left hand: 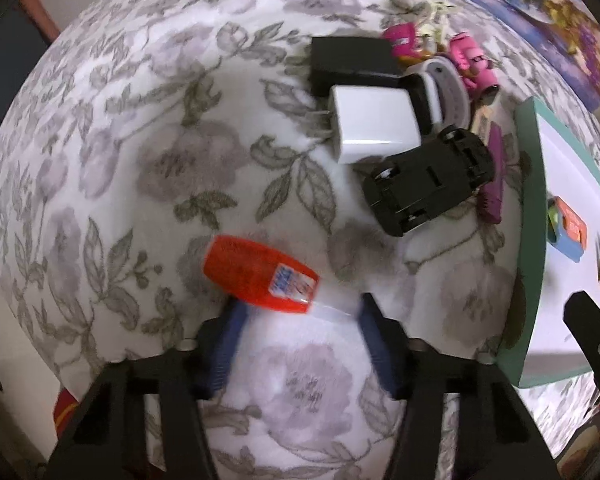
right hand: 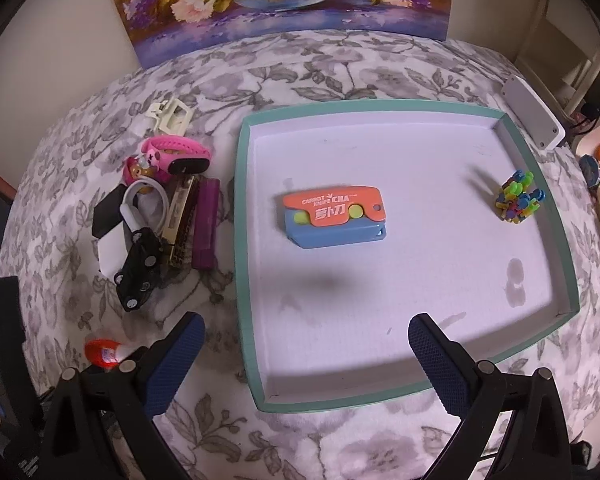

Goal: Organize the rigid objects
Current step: 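Grasp the red glue bottle with the left tool and lift it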

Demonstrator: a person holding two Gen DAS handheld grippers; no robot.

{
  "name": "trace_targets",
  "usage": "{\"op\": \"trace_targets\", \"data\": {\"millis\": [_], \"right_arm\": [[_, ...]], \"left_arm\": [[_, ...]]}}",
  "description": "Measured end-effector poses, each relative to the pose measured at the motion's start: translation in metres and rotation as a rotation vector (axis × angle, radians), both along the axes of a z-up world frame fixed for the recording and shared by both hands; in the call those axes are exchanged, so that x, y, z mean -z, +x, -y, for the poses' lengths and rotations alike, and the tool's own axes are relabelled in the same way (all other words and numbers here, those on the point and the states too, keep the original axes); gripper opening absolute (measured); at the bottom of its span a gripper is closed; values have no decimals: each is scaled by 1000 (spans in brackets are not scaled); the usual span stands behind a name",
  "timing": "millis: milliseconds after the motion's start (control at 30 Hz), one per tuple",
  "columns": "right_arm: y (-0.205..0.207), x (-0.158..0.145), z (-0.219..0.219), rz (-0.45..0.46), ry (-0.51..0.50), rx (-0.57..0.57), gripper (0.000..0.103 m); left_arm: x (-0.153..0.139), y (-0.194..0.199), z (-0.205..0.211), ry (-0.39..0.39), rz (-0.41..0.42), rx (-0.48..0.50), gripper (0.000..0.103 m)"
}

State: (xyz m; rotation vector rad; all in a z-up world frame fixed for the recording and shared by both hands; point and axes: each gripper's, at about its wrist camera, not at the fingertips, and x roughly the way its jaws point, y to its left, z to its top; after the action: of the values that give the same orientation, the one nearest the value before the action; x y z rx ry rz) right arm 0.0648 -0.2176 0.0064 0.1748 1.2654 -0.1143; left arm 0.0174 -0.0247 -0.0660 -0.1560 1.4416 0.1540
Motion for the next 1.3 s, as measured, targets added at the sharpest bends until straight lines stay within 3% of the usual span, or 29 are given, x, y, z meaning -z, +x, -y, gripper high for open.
{"op": "trace_targets", "data": {"millis": [100, 233, 567, 700, 1033, 1100, 1200, 1300], "right_arm": [[1, 2, -2, -6, 1, -7, 103], [1, 3, -2, -10, -2, -9, 103], [1, 2, -1, -5, 16, -6, 103], [2, 1, -1, -3, 27, -4, 103], [5, 4, -5, -11, 45, -3, 103], [5, 4, -5, -12, 43, -5, 103], [5, 5, -6, -15, 40, -7, 103], [5, 6, -7, -20, 39, -10, 103]], "left_arm": [[0, -4, 0, -13, -9, 14, 57], [0, 4, -5, -57, -35, 48, 78], [2, 20, 6, 22, -67, 236, 84], [1, 32, -3, 78, -34, 294, 96], [-1, 58, 17, 152, 34, 424, 95], [-3, 59, 20, 134, 33, 423, 92], [-13, 47, 21, 70, 27, 414, 79], [-14, 48, 22, 77, 26, 419, 79]]}}
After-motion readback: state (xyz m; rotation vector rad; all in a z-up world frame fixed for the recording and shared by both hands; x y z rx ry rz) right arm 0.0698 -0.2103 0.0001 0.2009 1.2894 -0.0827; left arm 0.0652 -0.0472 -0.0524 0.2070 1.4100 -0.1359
